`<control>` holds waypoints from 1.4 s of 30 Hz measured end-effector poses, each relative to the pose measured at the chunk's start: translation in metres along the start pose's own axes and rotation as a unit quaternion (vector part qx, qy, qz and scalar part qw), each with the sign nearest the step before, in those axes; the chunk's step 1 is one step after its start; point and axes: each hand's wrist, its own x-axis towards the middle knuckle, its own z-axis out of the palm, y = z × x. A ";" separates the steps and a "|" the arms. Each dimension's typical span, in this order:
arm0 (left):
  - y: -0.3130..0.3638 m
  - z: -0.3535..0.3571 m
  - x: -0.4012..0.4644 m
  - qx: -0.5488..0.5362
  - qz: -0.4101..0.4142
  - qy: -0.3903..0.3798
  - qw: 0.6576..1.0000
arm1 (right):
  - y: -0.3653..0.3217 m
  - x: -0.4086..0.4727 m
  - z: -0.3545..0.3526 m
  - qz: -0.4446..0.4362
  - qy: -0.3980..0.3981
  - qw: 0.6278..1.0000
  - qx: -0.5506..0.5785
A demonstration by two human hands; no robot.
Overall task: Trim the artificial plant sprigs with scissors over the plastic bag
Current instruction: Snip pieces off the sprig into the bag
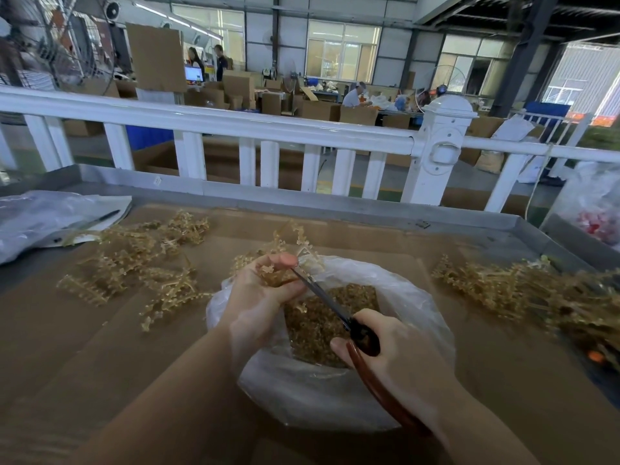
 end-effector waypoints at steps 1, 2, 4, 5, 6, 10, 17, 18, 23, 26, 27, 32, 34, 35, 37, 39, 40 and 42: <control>-0.001 0.000 0.000 0.011 0.004 -0.005 1.000 | 0.000 0.000 0.000 0.001 0.001 1.000 0.002; -0.001 0.000 -0.001 0.020 0.009 -0.008 1.000 | 0.000 0.000 0.000 0.003 -0.001 1.000 0.005; -0.002 -0.002 0.000 0.022 0.014 -0.018 1.000 | 0.000 0.001 0.001 0.005 -0.008 1.000 0.015; -0.002 -0.002 0.000 0.017 0.014 -0.022 1.000 | 0.001 0.001 0.001 0.006 -0.008 1.000 0.019; -0.003 -0.003 0.001 0.014 0.014 -0.025 1.000 | 0.001 0.001 0.001 0.007 -0.007 1.000 0.022; -0.004 -0.005 0.003 0.009 -0.004 -0.041 0.999 | 0.003 0.001 0.002 0.014 -0.009 0.999 0.047; -0.003 -0.009 0.007 0.013 -0.016 -0.066 0.998 | 0.004 0.002 -0.002 0.000 -0.011 0.998 0.061; -0.003 -0.009 0.006 0.019 -0.015 -0.072 0.997 | 0.005 0.002 -0.002 -0.002 -0.012 0.998 0.065; -0.003 -0.011 0.005 0.031 -0.015 -0.091 0.995 | 0.005 0.003 -0.001 -0.003 -0.025 0.998 0.062; -0.001 -0.012 0.006 0.016 -0.018 -0.105 0.994 | 0.007 0.004 0.000 -0.005 -0.040 0.996 0.085; -0.001 -0.013 0.006 0.012 -0.020 -0.112 0.993 | 0.007 0.005 -0.001 -0.005 -0.043 0.995 0.095; 0.001 -0.013 0.007 0.008 -0.024 -0.125 0.992 | 0.008 0.006 -0.003 -0.002 -0.046 0.994 0.095; -0.001 -0.013 0.008 0.007 -0.026 -0.121 0.992 | 0.007 0.005 -0.003 0.002 -0.040 0.996 0.084; -0.002 -0.013 0.008 0.008 -0.026 -0.118 0.993 | 0.007 0.005 -0.003 0.004 -0.037 0.996 0.077; -0.004 -0.013 0.008 0.010 -0.026 -0.113 0.993 | 0.005 0.005 -0.002 0.008 -0.034 0.997 0.068; -0.005 -0.013 0.008 0.010 -0.029 -0.112 0.993 | 0.003 0.005 -0.002 0.013 -0.038 0.997 0.065; -0.005 -0.013 0.008 0.009 -0.031 -0.111 0.993 | 0.003 0.006 -0.001 0.015 -0.038 0.997 0.063; -0.005 -0.012 0.008 0.001 -0.032 -0.104 0.994 | 0.003 0.007 -0.001 0.018 -0.035 0.997 0.060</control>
